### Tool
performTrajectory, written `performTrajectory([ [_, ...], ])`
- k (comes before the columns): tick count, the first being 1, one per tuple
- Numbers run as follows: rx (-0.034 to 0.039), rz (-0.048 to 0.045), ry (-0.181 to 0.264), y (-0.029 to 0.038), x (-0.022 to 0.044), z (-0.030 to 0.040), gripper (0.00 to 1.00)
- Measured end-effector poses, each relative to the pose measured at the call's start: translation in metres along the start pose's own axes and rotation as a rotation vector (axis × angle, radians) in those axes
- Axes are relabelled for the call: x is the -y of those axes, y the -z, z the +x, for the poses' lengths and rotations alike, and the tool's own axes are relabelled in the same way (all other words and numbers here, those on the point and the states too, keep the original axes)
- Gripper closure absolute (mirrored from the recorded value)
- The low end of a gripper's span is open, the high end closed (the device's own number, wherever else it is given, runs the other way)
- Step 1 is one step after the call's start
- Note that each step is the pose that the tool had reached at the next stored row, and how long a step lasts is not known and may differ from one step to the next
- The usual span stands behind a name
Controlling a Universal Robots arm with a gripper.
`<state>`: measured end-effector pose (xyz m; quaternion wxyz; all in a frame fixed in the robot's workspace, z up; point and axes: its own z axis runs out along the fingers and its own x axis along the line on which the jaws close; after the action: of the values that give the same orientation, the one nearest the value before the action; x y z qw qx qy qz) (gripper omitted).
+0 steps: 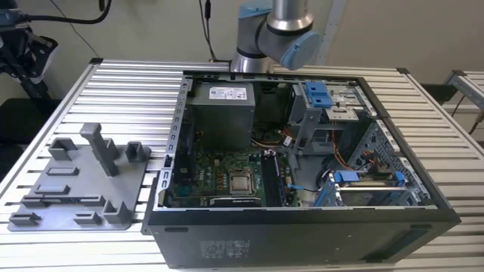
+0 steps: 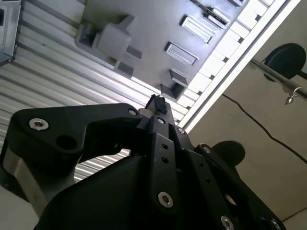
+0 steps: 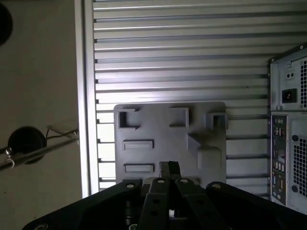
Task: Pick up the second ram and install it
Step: 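Reach for the second ram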
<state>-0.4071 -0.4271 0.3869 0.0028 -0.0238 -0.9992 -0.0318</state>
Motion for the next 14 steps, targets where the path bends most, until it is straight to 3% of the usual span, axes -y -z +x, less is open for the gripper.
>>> performTrajectory([
  [14, 0.0003, 0.0, -0.005, 0.0002, 0.0418, -0.0016, 0.89],
])
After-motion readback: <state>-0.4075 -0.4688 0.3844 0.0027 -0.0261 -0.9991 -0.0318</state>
